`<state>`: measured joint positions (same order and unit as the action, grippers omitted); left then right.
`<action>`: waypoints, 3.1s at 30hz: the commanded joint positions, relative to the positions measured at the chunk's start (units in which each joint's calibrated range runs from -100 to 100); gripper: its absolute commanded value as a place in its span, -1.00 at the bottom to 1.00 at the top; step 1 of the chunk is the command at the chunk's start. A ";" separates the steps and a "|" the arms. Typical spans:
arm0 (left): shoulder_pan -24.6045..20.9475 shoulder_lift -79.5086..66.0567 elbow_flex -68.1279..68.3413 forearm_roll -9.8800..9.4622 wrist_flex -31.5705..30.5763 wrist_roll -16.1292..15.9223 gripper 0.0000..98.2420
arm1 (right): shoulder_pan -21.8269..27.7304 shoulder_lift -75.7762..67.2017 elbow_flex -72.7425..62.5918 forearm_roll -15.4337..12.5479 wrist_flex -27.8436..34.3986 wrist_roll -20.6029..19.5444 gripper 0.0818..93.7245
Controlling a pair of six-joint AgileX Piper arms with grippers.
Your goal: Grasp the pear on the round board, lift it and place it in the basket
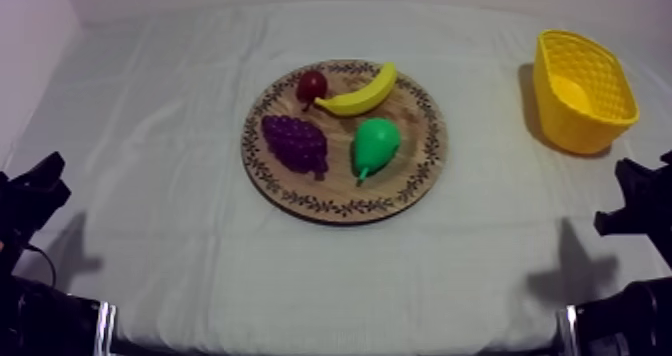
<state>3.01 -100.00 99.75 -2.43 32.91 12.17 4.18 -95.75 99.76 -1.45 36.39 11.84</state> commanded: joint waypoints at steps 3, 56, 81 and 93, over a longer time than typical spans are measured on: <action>-0.01 0.00 0.03 0.01 -0.01 0.02 -1.00 | 0.03 -0.01 0.01 0.00 0.06 0.00 -0.99; -0.01 0.00 0.03 0.01 -0.01 0.02 -1.00 | -2.27 45.64 -55.40 -8.73 22.38 -5.53 -0.99; -0.01 0.00 0.03 0.01 -0.01 0.02 -1.00 | -19.78 79.13 -80.89 -9.50 33.87 -20.16 -0.99; -0.01 0.00 0.03 0.01 -0.01 0.02 -1.00 | -22.90 88.60 -84.08 -8.40 32.51 -24.10 -0.96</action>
<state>3.01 -100.00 99.75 -2.43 32.91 12.17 -18.67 -7.49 15.83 -10.02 68.65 -12.01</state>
